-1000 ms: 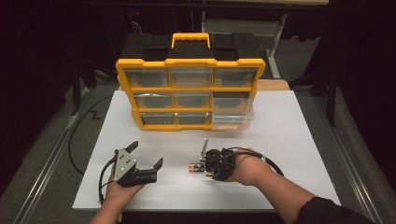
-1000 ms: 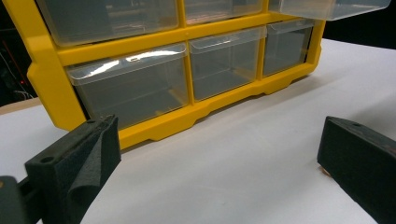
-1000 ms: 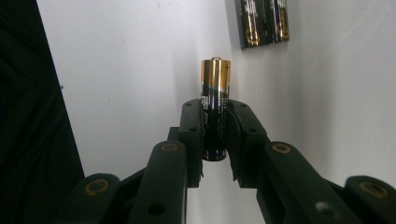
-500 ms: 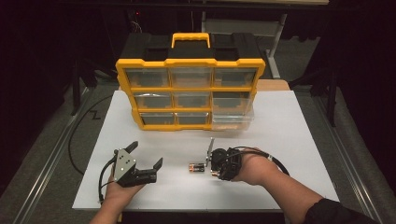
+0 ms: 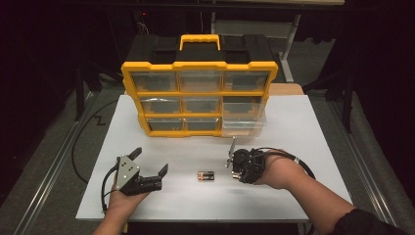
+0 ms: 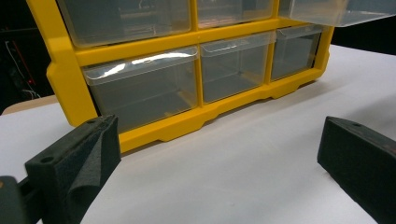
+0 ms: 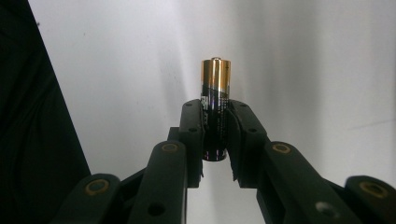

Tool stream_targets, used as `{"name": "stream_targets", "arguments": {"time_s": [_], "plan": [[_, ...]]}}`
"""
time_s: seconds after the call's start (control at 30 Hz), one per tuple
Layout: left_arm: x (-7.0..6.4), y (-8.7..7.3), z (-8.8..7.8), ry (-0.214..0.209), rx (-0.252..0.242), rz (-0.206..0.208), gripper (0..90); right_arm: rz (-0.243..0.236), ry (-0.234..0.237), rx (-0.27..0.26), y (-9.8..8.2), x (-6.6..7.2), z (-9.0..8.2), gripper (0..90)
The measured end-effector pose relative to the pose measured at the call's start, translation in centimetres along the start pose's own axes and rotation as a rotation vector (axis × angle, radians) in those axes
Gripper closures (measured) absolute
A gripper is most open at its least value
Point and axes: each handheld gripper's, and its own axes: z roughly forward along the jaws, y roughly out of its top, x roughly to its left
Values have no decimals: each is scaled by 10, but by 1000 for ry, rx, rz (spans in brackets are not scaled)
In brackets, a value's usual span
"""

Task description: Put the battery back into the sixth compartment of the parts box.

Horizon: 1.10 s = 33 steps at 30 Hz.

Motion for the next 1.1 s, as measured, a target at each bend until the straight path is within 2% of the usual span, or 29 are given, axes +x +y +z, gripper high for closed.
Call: {"name": "stream_targets", "arguments": {"time_s": [0.1,0.53,0.73,1.1], "plan": [[-1,0,0,-3,-1,-3,4,13,-16,1,-3,-3,-5,790],[-1,0,-1,-8,-8,-3,4,20,-15,4,-6,-10,-25,790],[-1,0,-1,-9,-9,-2,4,14,10,-9,-6,-14,-31,790],[0,1,-1,-6,-13,-7,4,19,6,-6,-4,-19,-44,790]]}}
